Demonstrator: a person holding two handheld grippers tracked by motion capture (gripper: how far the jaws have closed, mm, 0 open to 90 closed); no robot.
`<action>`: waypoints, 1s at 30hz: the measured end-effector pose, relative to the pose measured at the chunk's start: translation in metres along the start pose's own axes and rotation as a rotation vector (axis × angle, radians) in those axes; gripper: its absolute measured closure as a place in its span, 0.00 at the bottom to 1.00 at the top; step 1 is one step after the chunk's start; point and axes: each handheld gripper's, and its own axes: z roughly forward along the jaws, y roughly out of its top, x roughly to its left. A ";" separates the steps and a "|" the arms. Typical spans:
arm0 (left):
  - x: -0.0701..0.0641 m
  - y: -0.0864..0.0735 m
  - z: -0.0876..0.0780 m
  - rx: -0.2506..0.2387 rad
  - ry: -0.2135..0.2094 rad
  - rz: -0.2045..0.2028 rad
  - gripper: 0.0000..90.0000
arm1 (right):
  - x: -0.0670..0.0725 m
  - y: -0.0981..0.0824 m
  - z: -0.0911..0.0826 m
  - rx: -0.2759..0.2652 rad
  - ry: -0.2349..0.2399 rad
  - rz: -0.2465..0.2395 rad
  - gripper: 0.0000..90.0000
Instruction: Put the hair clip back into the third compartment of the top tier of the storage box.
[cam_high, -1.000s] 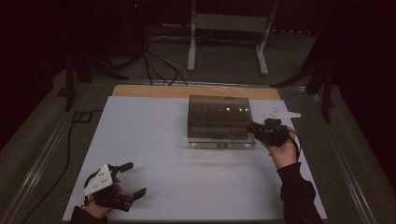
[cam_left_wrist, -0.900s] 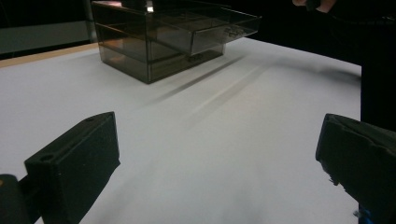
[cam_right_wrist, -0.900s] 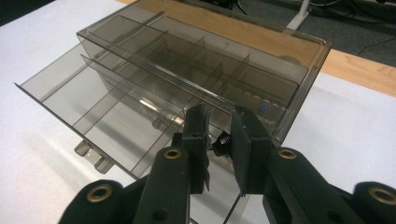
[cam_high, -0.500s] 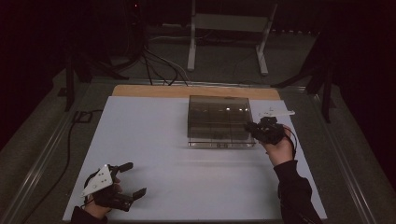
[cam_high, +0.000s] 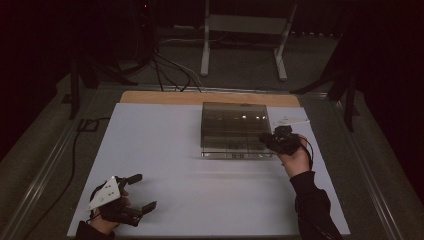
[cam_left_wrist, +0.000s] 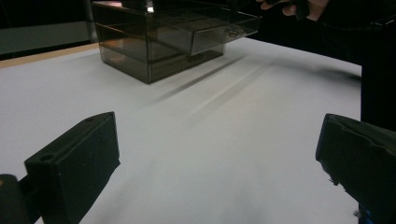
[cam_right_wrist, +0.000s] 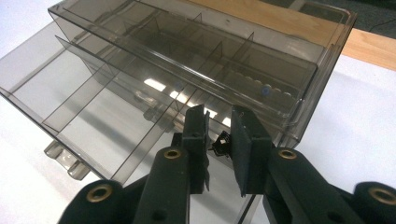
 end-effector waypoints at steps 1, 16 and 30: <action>0.000 0.000 0.000 0.001 0.001 -0.001 0.01 | 0.000 0.000 0.001 0.004 0.000 0.002 0.85; 0.000 0.000 0.000 0.001 -0.001 0.001 0.01 | -0.002 -0.002 0.003 0.008 0.004 0.014 0.83; 0.000 0.000 0.000 0.002 0.002 -0.001 0.01 | 0.005 0.003 -0.003 -0.021 0.027 0.016 0.59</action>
